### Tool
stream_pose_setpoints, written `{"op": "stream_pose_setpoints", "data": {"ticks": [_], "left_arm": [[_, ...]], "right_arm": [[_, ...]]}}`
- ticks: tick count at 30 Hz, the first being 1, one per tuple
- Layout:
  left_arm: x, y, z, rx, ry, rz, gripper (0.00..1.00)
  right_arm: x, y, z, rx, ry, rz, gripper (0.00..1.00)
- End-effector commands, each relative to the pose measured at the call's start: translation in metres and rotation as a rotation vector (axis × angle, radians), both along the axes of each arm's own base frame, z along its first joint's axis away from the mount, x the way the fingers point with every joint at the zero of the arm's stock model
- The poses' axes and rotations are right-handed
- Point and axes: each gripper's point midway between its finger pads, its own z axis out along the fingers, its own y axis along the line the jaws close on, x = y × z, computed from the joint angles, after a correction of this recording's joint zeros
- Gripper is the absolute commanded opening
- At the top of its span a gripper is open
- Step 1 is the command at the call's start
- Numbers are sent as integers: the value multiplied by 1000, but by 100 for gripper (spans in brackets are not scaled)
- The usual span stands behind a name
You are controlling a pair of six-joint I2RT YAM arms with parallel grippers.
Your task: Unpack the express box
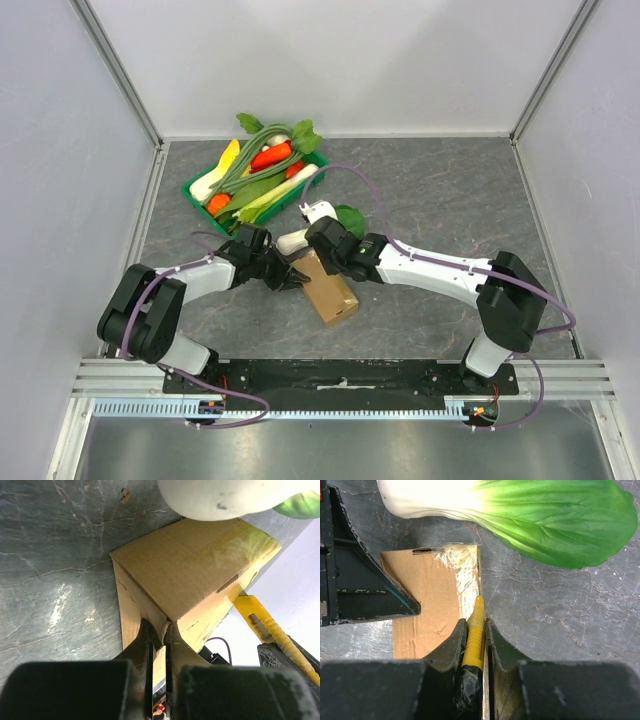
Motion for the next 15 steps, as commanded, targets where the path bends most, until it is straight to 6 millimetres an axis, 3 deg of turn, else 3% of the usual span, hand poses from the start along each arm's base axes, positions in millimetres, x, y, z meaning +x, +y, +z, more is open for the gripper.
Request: {"op": "stream_pose_setpoints", "data": {"ticks": [1,7,15], "left_arm": [[-7,32,-49,216,105,117,2],[-5,38,-53,236,127,181,2],[-8,44,-55,261,147,214,2]], "right_arm": [[-17,14,8,76,39,54,0],[-24,-3,12,72,30,36,0],[-37,-19,3,52,68,23,0]]}}
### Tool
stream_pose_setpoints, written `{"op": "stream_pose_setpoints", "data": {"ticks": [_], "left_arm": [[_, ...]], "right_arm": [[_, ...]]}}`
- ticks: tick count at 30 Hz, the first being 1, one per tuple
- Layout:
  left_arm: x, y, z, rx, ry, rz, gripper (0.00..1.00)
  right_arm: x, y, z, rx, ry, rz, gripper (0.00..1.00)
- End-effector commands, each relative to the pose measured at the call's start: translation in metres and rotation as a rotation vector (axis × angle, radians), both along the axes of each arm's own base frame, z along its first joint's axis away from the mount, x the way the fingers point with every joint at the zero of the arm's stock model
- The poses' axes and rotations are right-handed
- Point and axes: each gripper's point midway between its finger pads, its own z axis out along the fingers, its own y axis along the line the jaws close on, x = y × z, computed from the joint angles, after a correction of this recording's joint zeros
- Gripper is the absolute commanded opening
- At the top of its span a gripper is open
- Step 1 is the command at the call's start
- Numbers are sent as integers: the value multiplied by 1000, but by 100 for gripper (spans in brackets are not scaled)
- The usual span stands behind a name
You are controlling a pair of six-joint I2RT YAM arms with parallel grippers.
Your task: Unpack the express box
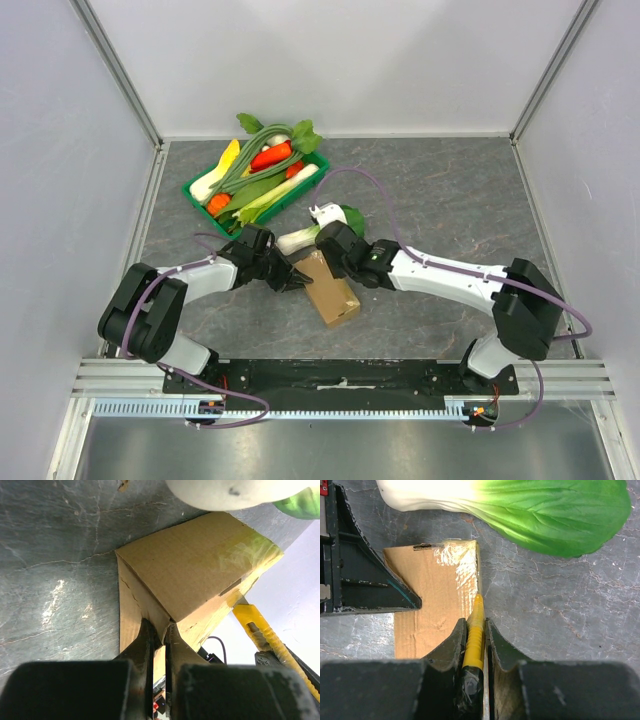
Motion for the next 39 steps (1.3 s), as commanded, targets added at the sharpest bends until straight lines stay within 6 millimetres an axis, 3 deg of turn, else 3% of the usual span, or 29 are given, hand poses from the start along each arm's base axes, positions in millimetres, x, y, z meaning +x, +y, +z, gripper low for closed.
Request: {"op": "stream_pose_setpoints", "data": {"ticks": [1,10,22,39], "left_arm": [[-9,50,-54,272,126,185,2],[-3,53,-51,288,116,215,2],[-2,51,-52,282,119,211,2],[1,53,-52,294,116,227,2]], "right_arm": [[-31,-10,1,23,82,30,0],[-48,-22,-3,40,132,24,0],[-72,-44,-33,-20,200,19,0],[-96,-67,-23,-12,258,14,0]]}}
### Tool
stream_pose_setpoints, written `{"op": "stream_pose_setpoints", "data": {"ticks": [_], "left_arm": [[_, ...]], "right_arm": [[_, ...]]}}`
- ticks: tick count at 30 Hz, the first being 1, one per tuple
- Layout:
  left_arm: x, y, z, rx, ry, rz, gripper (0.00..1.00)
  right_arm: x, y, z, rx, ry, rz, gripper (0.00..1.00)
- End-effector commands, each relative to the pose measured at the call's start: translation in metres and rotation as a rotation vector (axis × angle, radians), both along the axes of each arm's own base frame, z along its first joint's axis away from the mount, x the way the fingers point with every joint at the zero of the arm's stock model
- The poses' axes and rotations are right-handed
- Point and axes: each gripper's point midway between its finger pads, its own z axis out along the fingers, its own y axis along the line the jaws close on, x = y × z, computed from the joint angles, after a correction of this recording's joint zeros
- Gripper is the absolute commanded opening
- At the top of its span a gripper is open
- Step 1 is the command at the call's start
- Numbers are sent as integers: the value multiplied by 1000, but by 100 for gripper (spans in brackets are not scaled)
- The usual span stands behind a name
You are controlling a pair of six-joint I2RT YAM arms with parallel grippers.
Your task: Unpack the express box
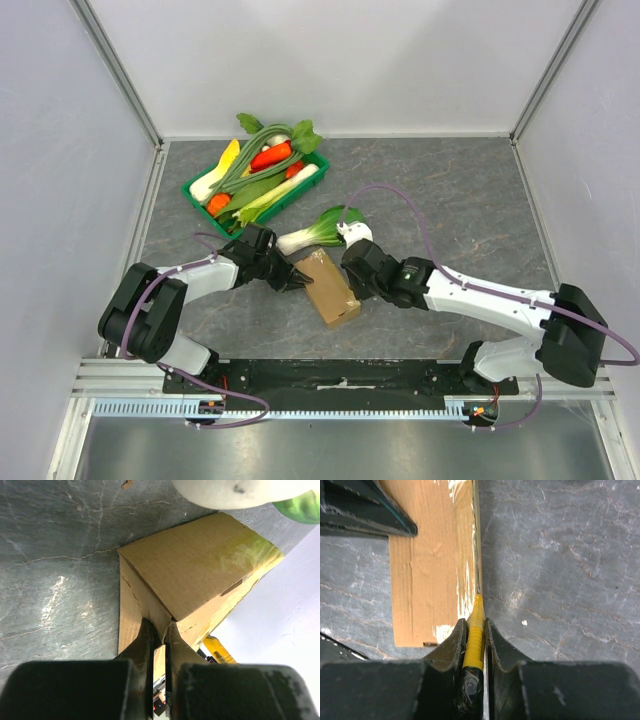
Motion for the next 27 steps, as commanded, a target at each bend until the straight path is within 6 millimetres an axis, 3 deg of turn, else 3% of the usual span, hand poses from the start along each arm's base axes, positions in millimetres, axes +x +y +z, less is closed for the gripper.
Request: {"op": "stream_pose_setpoints", "data": {"ticks": [1,13,16,20,27], "left_arm": [[1,54,-52,278,94,205,2],[1,54,-52,286,87,194,2],[2,54,-50,290,73,173,2],[2,55,-47,301,49,141,7],[8,51,-38,281,-7,115,14]], "right_arm": [[-42,-27,-19,-76,156,36,0],[-63,-42,-18,-28,201,45,0],[-59,-37,-4,41,160,39,0],[-51,-27,38,212,55,28,0],[-59,-38,37,237,74,2,0]]}}
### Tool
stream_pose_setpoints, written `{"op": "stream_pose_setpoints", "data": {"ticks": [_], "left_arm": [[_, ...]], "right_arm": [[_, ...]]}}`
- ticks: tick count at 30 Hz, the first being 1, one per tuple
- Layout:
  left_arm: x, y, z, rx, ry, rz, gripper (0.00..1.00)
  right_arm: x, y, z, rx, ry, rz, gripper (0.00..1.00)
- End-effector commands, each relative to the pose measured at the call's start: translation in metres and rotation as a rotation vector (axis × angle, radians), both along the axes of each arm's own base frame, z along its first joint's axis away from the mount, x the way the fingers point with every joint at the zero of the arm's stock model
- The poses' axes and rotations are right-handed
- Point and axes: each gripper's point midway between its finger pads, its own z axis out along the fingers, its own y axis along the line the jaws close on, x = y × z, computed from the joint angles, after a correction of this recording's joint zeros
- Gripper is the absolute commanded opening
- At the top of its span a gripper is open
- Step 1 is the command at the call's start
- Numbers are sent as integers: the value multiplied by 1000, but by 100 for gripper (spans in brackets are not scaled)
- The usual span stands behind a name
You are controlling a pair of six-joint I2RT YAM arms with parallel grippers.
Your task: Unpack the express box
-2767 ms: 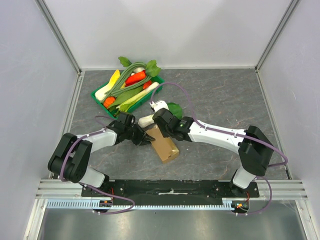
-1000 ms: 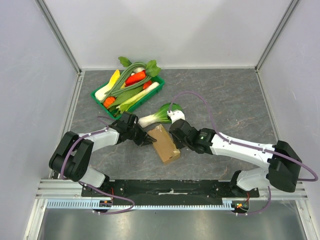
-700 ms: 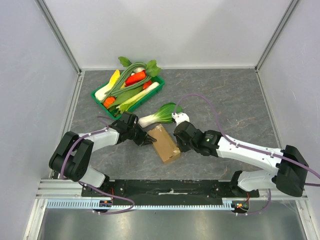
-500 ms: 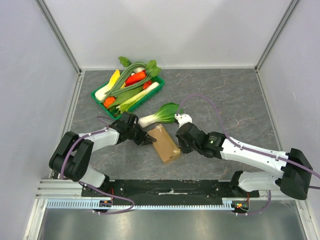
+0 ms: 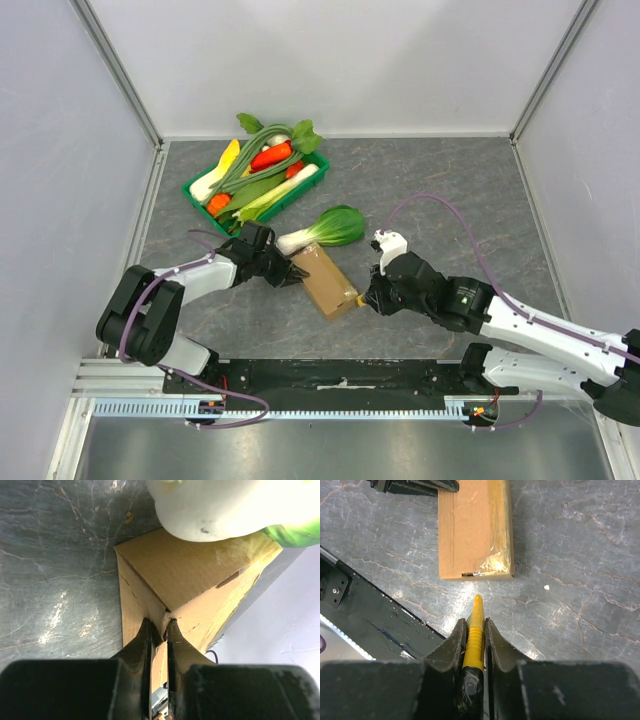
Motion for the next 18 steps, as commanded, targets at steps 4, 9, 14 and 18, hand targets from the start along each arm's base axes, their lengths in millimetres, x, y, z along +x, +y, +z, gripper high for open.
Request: {"op": "stream_pose_setpoints", "data": {"ticks": [4,9,14,18], "left_arm": [[7,24,-15,150,-85,-36,30],[12,12,33,79,-284,-128,57],[6,32,53,160,-365,-116,67],[2,38,49,184,-386,-123,67]], "right_arm": [[6,-21,3,-41,-13,-111,0],[37,-30,8,-136,-82,-236,0],[80,-19,2,-207,-147,-246,0],[102,7,-8,-248,-171,-141,0]]}}
